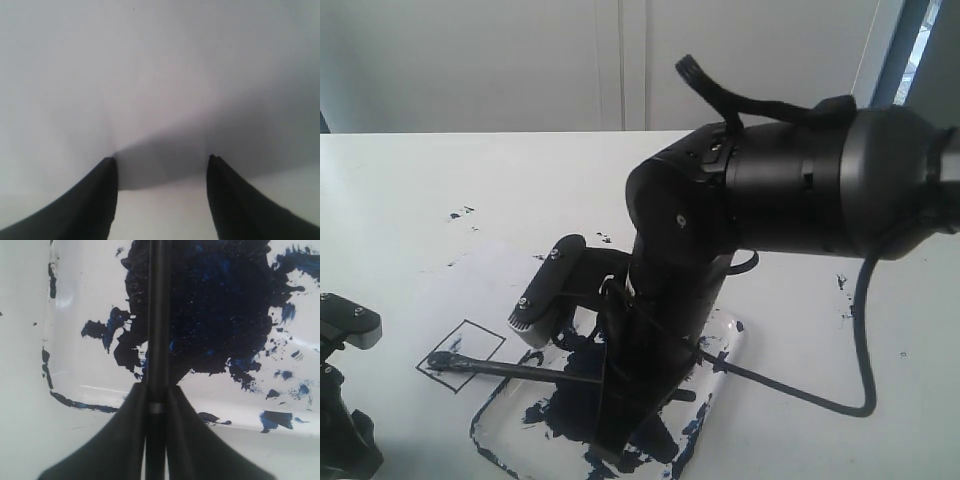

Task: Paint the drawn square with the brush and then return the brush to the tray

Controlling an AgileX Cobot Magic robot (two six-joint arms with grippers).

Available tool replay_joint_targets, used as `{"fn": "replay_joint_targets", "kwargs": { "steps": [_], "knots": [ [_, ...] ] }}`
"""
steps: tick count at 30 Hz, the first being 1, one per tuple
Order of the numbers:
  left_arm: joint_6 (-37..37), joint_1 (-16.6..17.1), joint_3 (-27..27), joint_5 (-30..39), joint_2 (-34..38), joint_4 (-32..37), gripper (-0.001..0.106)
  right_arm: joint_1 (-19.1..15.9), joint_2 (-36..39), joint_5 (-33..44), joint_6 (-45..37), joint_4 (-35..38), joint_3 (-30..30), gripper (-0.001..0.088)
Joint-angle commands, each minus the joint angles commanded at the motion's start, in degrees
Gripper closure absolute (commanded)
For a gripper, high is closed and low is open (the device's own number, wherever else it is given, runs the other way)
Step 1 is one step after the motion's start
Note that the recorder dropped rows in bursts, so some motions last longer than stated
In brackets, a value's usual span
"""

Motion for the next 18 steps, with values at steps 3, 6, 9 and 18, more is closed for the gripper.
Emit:
{"fn": "replay_joint_targets", "kwargs": {
  "steps": [3, 6, 9, 18],
  "knots": [
    [0.00, 0.00, 0.00, 0.11, 0.00, 0.00, 0.047, 0.00, 0.46, 0.58, 0.41, -3.31, -1.65, 0.0868],
    [0.00, 0.00, 0.00, 0.11, 0.00, 0.00, 0.047, 0.00, 0.91, 1.15, 0.59, -4.82, -2.82, 0.0868],
    [0.00, 0.00, 0.00, 0.11, 0.00, 0.00, 0.047, 0.00, 1.21, 1.65, 0.72, -5.64, -3.51, 0.0868],
    [0.00, 0.00, 0.00, 0.11, 0.00, 0.00, 0.047, 0.00, 2.02, 2.46, 8.42, -13.99, -4.16, 0.0868]
  ]
}}
